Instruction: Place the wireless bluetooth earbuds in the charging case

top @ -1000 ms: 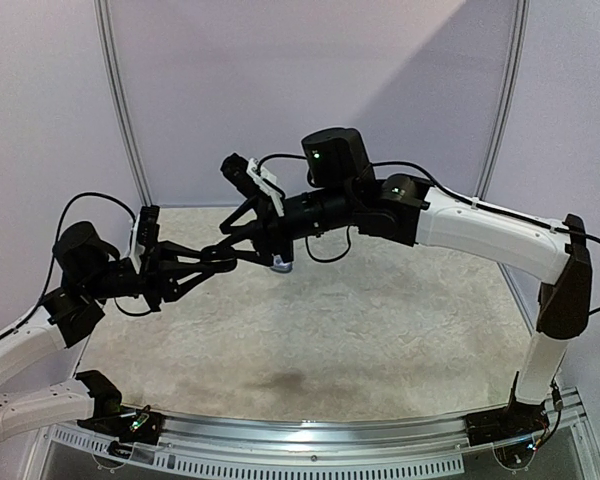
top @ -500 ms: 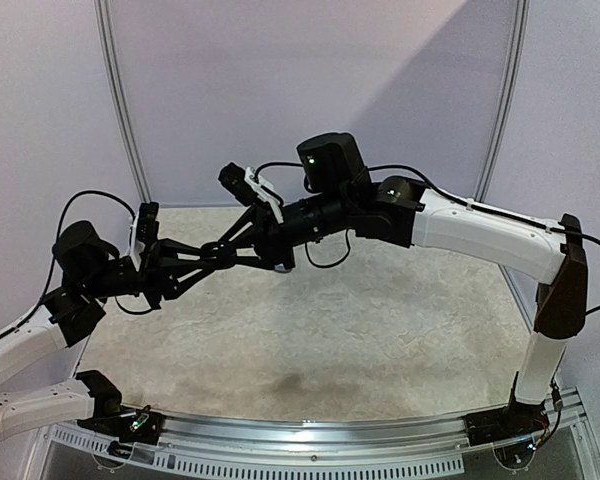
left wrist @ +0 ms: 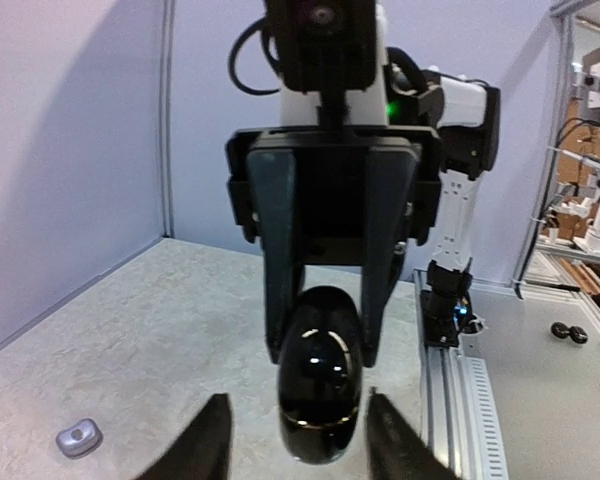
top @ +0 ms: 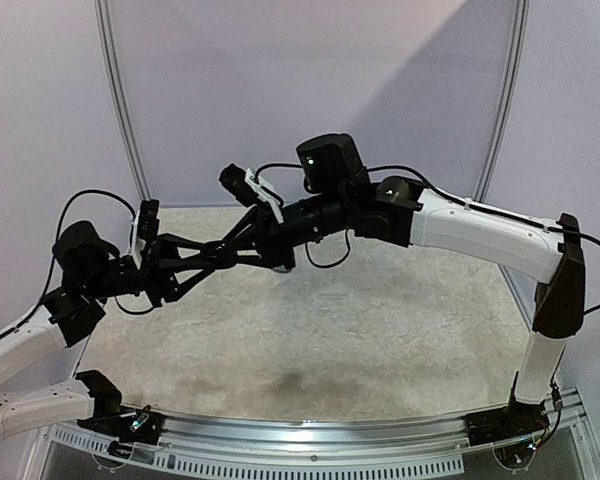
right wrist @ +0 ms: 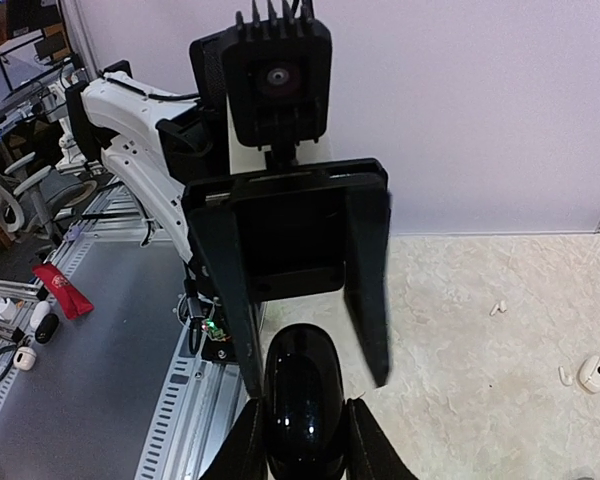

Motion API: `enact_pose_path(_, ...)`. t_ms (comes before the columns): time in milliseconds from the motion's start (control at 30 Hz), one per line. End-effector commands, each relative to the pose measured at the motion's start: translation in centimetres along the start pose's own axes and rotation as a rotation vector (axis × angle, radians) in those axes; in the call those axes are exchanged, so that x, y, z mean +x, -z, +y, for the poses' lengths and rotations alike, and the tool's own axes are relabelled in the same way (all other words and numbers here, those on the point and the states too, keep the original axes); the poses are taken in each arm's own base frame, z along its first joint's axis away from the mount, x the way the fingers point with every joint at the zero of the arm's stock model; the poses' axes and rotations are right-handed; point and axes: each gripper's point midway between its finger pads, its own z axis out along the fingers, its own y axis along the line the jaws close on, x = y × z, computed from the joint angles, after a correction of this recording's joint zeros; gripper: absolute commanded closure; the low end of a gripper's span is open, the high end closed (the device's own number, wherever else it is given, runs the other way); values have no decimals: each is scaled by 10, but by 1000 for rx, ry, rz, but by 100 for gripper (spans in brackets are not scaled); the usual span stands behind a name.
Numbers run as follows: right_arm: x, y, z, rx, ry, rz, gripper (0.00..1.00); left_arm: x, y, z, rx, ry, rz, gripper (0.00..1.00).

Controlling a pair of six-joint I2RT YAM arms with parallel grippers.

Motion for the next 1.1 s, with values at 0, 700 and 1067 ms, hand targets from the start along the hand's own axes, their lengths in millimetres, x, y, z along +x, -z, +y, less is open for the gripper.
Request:
enact_pose_path(0,12,3,-30,86,-111,11,100,3,5,35,-201,-19,19,2)
enact_pose_path(700,259,120,-228,586,-1262,66,100,81,57,199,-818,147,871,1)
enact_pose_path(1067,327,130,-238,527,-1477,109,88,123,64,312,-1103,687,933,1)
